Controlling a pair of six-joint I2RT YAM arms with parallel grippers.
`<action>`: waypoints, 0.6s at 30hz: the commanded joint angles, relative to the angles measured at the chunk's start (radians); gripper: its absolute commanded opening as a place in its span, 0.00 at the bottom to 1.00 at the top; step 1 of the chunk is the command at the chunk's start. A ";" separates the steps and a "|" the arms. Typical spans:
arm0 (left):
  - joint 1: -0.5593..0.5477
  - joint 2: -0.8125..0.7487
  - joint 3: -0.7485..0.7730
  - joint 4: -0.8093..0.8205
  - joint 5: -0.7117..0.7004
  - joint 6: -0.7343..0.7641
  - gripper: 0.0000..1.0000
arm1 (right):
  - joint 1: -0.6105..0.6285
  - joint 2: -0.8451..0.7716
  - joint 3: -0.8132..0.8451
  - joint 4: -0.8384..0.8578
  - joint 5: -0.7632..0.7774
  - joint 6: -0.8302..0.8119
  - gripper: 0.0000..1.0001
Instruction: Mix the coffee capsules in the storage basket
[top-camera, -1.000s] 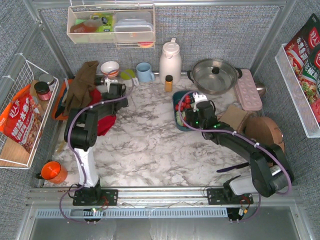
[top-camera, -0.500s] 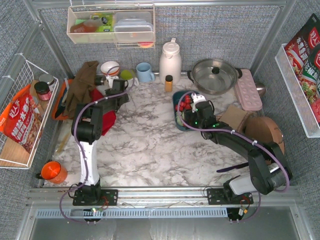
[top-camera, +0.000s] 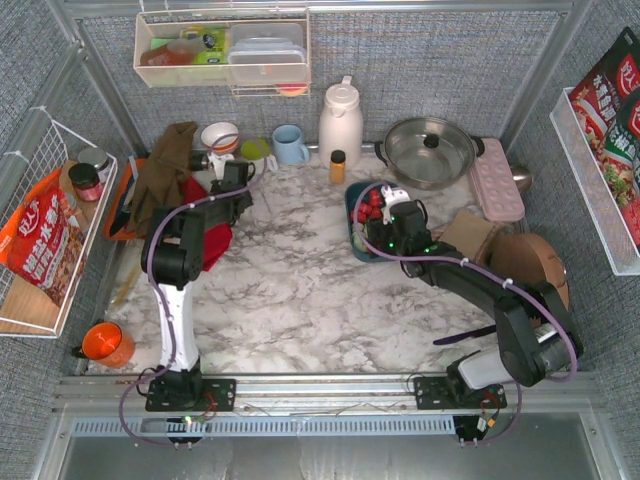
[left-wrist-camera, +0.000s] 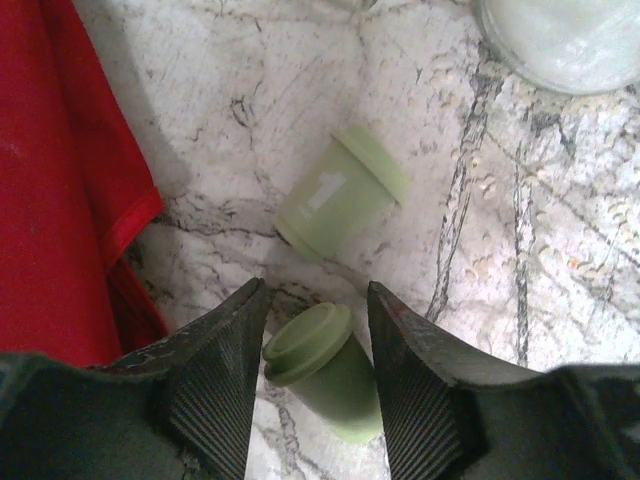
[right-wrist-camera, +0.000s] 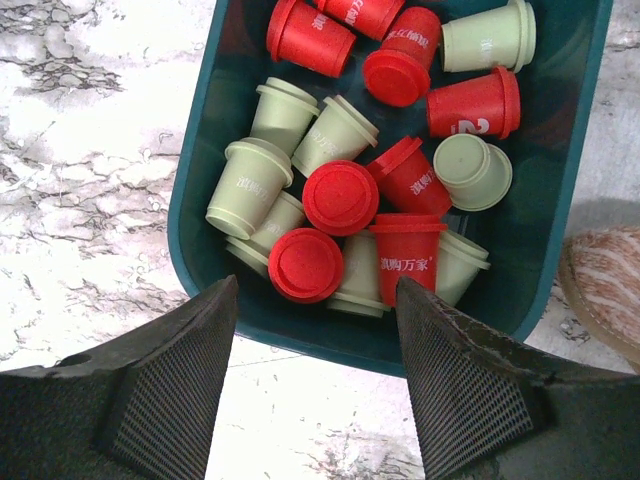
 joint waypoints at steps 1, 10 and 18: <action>-0.002 -0.023 -0.057 -0.104 0.078 -0.021 0.52 | 0.001 0.008 0.010 0.001 -0.008 0.001 0.68; -0.003 -0.171 -0.207 -0.046 0.125 -0.018 0.49 | 0.001 0.013 0.013 -0.003 -0.013 0.003 0.68; -0.011 -0.326 -0.341 0.035 0.201 -0.043 0.45 | 0.001 0.011 0.014 -0.010 -0.018 0.005 0.69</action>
